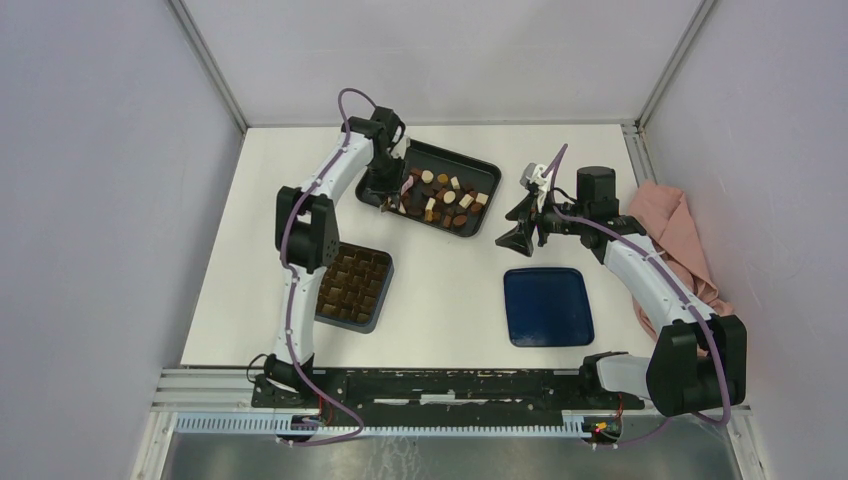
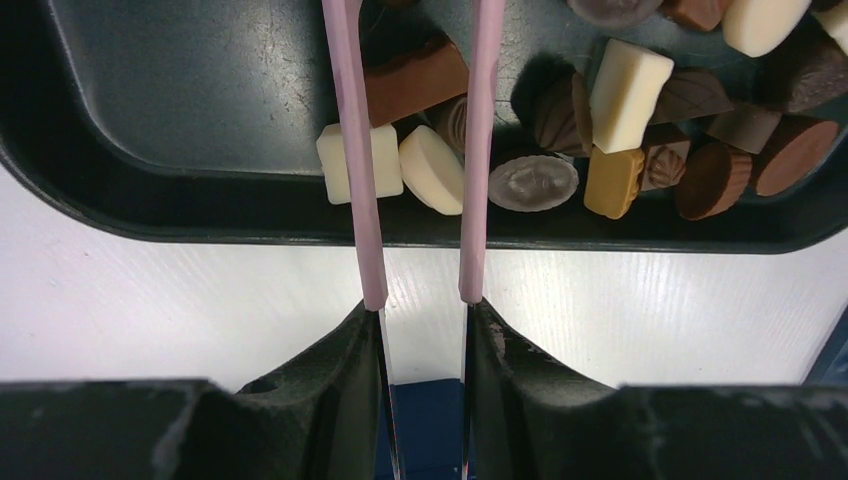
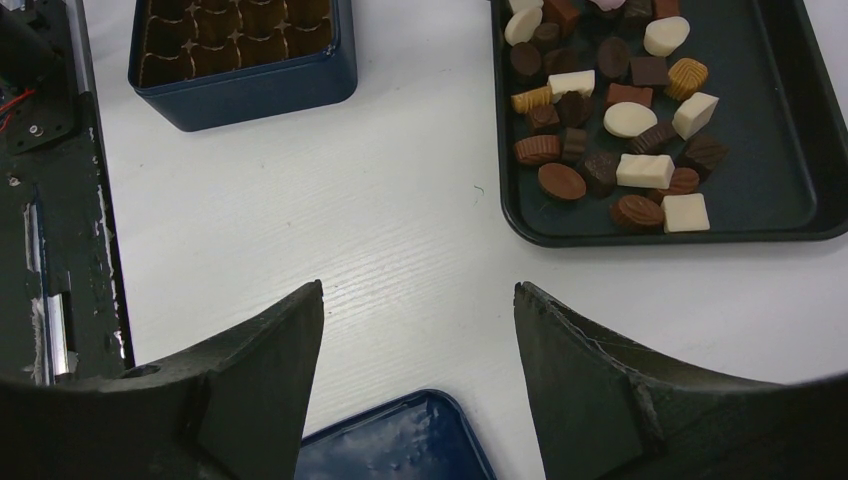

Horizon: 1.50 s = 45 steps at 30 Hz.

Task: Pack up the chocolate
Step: Pick up the fake chocolate from the plate, then place the fake chocolate in the packing box.

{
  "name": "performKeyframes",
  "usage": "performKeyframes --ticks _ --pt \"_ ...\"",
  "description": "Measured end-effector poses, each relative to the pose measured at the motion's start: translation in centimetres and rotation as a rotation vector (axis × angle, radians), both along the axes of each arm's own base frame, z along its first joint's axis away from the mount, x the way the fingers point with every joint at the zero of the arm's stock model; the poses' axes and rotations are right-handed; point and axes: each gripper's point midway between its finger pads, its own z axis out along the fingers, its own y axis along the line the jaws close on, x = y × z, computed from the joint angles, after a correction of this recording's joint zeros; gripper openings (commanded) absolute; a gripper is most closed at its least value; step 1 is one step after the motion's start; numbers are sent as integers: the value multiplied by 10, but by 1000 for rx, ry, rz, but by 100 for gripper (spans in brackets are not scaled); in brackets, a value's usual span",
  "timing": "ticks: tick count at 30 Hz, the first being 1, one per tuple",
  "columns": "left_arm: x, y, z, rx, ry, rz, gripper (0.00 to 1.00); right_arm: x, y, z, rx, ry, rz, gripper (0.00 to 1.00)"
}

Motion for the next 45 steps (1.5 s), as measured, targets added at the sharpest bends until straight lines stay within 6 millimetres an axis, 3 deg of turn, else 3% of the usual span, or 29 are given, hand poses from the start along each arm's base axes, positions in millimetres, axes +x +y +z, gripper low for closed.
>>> performKeyframes --ticks 6,15,19,29,33,38,45 --pt "2 -1 20 -25 -57 0 8 0 0 0 -1 0 1 75" --pt "-25 2 49 -80 -97 -11 8 0 0 0 -1 -1 1 75" --pt "-46 3 65 -121 -117 -21 8 0 0 0 0 0 1 75" --pt "-135 29 120 -180 -189 -10 8 -1 2 -1 -1 3 7 75" --pt "-176 42 117 -178 -158 9 8 -2 4 -3 -2 10 15 75" --pt "-227 57 96 -165 -66 57 8 -4 9 -8 -5 26 31 75" --pt "-257 63 82 -179 -14 86 9 -7 14 -11 -7 36 48 75"
